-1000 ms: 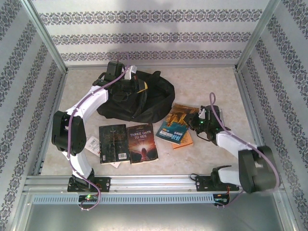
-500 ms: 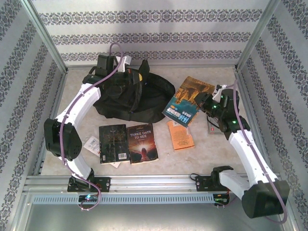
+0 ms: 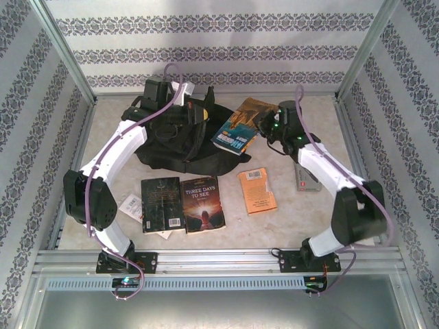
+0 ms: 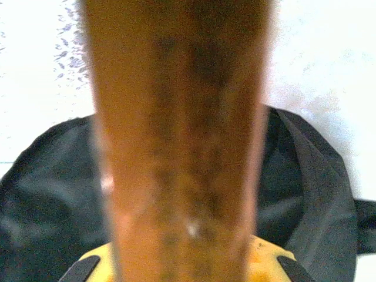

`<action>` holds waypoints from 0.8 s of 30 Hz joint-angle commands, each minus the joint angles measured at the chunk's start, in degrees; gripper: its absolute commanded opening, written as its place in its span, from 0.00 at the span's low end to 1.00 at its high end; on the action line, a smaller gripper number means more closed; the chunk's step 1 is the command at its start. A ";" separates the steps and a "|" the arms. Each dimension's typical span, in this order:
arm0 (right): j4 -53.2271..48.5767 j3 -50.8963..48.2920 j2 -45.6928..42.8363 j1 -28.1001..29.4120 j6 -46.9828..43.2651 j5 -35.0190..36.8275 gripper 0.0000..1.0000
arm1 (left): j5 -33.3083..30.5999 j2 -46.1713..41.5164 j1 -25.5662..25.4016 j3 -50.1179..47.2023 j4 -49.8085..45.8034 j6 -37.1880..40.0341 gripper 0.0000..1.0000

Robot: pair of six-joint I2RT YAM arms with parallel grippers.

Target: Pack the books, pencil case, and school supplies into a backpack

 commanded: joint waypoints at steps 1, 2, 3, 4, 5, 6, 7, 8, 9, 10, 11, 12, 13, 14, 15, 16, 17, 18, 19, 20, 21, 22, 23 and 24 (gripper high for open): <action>4.52 6.15 5.01 2.24 2.06 3.44 0.00 | 2.65 -1.49 -2.05 2.52 -1.16 3.11 0.00; 3.57 8.14 7.01 2.68 1.84 3.79 0.00 | 2.34 -1.16 -2.35 2.83 -1.82 3.24 0.00; 3.04 9.58 8.37 3.11 1.83 3.79 0.00 | 1.77 -0.94 -2.61 2.89 -2.39 3.23 0.00; 2.83 11.43 10.27 3.59 1.83 3.70 0.00 | 0.91 -0.63 -3.01 2.64 -2.85 2.98 0.00; 2.73 13.32 12.21 3.82 1.83 3.26 0.00 | 0.29 -0.35 -3.66 2.30 -3.32 2.87 0.00; 2.19 15.06 13.87 4.07 1.91 2.71 0.00 | -0.50 -0.12 -4.28 2.36 -4.25 3.23 0.01; 1.80 16.92 15.57 4.40 2.09 2.13 0.00 | -1.78 0.27 -5.07 2.42 -5.68 3.77 0.03; 1.66 18.51 17.08 4.67 2.18 1.57 0.00 | -3.20 0.60 -5.56 2.64 -6.98 4.09 0.06; 1.49 19.69 18.18 5.03 2.26 1.21 0.00 | -4.03 0.86 -5.71 2.60 -7.52 3.66 0.12; 1.50 20.63 19.06 5.44 2.27 0.98 0.00 | -4.30 1.27 -5.70 2.66 -8.15 2.98 0.19; 1.59 21.40 19.64 5.91 2.19 0.81 0.00 | -4.75 1.96 -5.62 3.36 -9.46 2.79 0.26; 1.53 21.90 19.91 6.35 1.97 0.71 0.00 | -5.46 2.65 -5.57 4.27 -11.10 2.96 0.29; 1.49 22.31 20.16 6.76 1.83 0.70 0.00 | -6.30 3.53 -5.53 5.40 -12.65 3.14 0.34; 1.80 22.41 20.29 7.13 1.94 0.58 0.00 | -6.99 4.36 -5.41 6.55 -14.00 3.15 0.39; 2.34 22.34 20.37 7.40 2.20 0.32 0.00 | -7.43 5.08 -5.27 7.48 -14.98 2.93 0.43; 2.86 22.28 20.45 7.76 2.55 -0.03 0.00 | -8.04 5.91 -5.05 8.58 -15.88 2.64 0.46; 3.18 22.19 20.48 8.06 2.77 -0.26 0.00 | -8.50 6.76 -4.88 9.72 -16.53 2.47 0.48; 3.43 22.03 20.30 8.23 2.88 -0.39 0.00 | -8.88 7.38 -4.78 10.68 -17.06 2.46 0.50; 3.63 21.73 20.13 8.49 2.97 -0.52 0.00 | -9.24 8.09 -4.73 12.08 -17.78 2.51 0.54; 3.72 21.41 19.88 8.72 3.08 -0.60 0.00 | -9.51 8.78 -4.70 13.57 -18.54 2.68 0.56; 3.81 21.13 19.63 8.84 3.11 -0.68 0.00 | -9.70 9.43 -4.66 14.72 -19.01 2.79 0.58; 4.10 20.80 19.35 8.94 3.19 -0.79 0.00 | -10.19 10.01 -4.60 16.20 -19.78 3.03 0.60; 4.32 20.51 19.12 8.95 3.24 -1.03 0.00 | -10.84 10.68 -4.59 17.69 -20.71 3.29 0.61; 4.42 20.33 18.95 9.03 3.24 -1.20 0.00 | -11.15 11.25 -4.60 19.09 -21.45 3.48 0.61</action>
